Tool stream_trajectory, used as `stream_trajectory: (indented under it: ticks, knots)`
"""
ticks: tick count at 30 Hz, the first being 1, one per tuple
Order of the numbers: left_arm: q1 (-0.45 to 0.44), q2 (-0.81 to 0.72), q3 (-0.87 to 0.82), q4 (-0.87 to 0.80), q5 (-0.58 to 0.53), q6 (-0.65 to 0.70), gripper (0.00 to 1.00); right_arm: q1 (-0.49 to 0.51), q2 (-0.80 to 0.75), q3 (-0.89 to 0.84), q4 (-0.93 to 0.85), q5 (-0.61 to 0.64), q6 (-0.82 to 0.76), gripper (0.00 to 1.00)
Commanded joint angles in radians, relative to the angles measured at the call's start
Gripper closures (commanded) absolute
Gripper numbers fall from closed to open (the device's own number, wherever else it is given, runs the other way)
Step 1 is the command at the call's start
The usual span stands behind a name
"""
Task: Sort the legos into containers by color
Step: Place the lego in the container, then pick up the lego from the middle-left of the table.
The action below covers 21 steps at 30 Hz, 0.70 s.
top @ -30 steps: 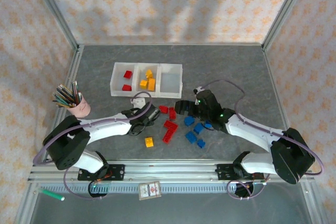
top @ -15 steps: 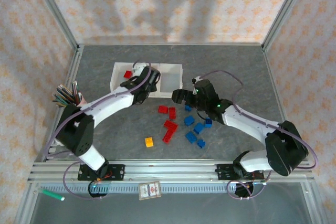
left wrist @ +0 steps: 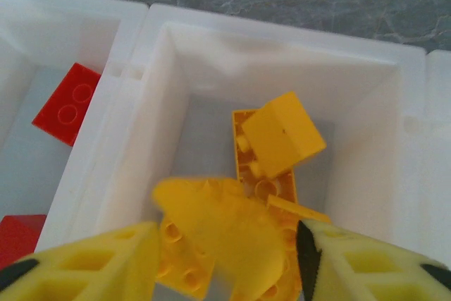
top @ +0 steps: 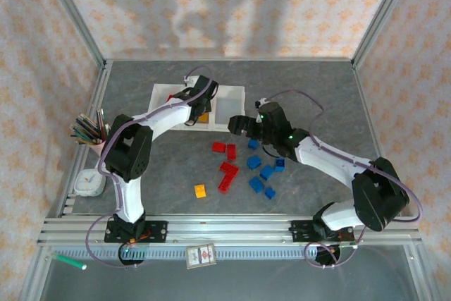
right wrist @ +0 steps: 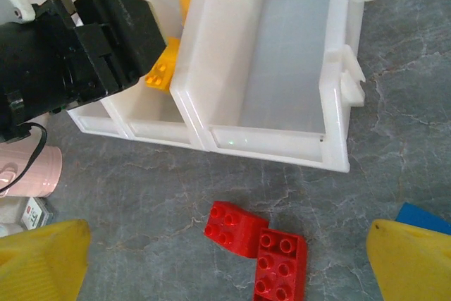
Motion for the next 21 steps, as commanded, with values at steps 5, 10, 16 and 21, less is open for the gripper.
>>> stream_trajectory:
  ticks: [5, 10, 16, 21]
  knots:
    - [0.001, -0.117, -0.008, -0.064, 0.01, 0.018, 0.41, -0.006, -0.035, 0.038, -0.063, 0.001, -0.041, 0.0]
    - [-0.009, -0.282, -0.154, -0.043, 0.068, -0.016, 0.4, 0.004, -0.055, 0.016, -0.1, 0.007, -0.051, 0.0]
    - [-0.073, -0.476, -0.342, -0.088, 0.092, -0.072, 0.39, 0.061, -0.085, -0.031, -0.127, 0.038, -0.053, 0.0]
    - [-0.175, -0.629, -0.48, -0.163, 0.086, -0.164, 0.37, 0.128, -0.09, -0.063, -0.145, 0.063, -0.04, 0.0]
